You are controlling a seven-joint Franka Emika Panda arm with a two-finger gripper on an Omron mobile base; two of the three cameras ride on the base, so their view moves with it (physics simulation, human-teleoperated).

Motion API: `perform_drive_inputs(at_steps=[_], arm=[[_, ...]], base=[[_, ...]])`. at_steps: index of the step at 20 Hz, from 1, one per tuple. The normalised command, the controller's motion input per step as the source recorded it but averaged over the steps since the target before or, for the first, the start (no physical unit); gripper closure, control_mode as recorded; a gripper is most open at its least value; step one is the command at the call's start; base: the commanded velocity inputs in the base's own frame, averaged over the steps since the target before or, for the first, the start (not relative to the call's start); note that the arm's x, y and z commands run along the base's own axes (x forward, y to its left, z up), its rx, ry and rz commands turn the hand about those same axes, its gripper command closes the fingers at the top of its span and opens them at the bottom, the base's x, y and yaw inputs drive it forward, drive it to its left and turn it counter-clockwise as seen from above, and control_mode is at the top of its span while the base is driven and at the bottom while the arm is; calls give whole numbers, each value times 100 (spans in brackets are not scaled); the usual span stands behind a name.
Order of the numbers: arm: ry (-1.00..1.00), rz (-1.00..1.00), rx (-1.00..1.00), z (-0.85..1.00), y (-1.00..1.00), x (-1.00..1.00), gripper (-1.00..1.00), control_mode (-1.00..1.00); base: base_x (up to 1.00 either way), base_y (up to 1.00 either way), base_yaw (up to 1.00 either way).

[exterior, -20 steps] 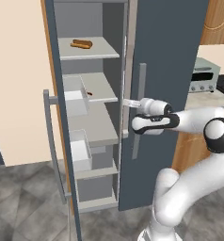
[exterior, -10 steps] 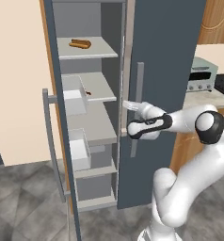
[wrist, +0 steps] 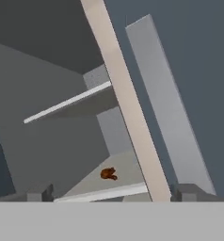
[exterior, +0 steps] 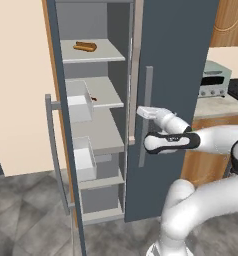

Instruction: There's a chicken drumstick in the fridge that needs to be moved to the freezer for freezing. Pick up the chicken drumstick from the fridge, place it on any shelf in the freezer, and close the fridge and freezer doors when done.

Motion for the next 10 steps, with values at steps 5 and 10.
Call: perform_drive_inputs(at_steps=[5,10], arm=[[2,-3,-10,96,0,-75,-100,-100],[14,0,-14,100,0,-57,-100,-100]], base=[[0,0,0],[0,0,0]])
